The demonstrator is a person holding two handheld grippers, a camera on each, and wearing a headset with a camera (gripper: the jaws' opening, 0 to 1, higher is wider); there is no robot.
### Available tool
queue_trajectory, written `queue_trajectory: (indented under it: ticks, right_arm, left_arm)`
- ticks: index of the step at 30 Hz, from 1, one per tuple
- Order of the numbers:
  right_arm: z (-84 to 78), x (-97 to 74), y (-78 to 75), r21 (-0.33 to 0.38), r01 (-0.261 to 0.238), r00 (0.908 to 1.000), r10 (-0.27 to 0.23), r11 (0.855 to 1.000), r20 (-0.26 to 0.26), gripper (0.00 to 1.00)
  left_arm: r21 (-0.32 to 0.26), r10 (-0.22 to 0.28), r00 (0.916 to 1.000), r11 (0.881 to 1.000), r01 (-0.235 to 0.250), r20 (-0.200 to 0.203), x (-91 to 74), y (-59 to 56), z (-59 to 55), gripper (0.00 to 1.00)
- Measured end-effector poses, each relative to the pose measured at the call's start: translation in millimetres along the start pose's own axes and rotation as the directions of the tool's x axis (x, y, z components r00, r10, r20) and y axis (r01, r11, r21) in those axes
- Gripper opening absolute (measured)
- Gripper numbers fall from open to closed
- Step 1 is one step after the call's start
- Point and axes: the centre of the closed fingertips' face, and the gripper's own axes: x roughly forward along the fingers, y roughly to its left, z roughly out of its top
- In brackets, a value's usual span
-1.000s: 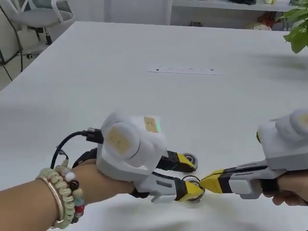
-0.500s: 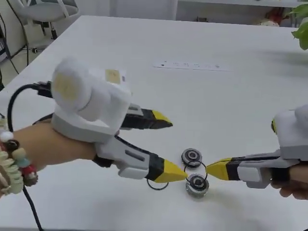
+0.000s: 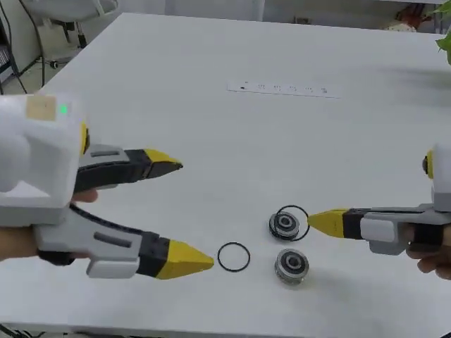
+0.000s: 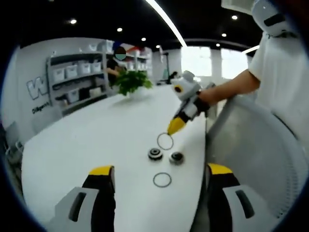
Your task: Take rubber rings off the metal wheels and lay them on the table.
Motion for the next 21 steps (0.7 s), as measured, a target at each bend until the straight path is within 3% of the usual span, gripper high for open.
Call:
queue_trajectory:
  ticks: [5, 10, 13, 21]
  right_arm:
    - [7.8, 2.2, 4.0, -0.003, -0.008, 0.9997, 0.009, 1.000, 0.023, 0.00]
    - [14.7, 8.6, 6.2, -0.007, -0.019, 0.9995, 0.019, 1.000, 0.026, 0.00]
    - [12.1, 16.5, 8.6, -0.024, -0.030, 0.9995, 0.030, 0.999, -0.013, 0.00]
    - [11.5, 43.6, 23.3, -0.071, -0.072, 0.9952, 0.067, 0.995, -0.072, 0.00]
  left_arm:
    - [-0.064, 0.026, 0.9995, 0.998, -0.025, 0.020, -4.5, -4.7, -10.6, 0.79]
    - [-0.113, 0.045, 0.9982, 0.993, -0.041, 0.040, -2.9, -6.5, -13.2, 0.79]
    - [-0.145, 0.040, 0.9967, 0.989, -0.029, 0.070, 0.4, -10.8, -12.0, 0.79]
    - [-0.166, 0.041, 0.9981, 0.986, -0.033, 0.045, 0.9, -17.3, -24.1, 0.80]
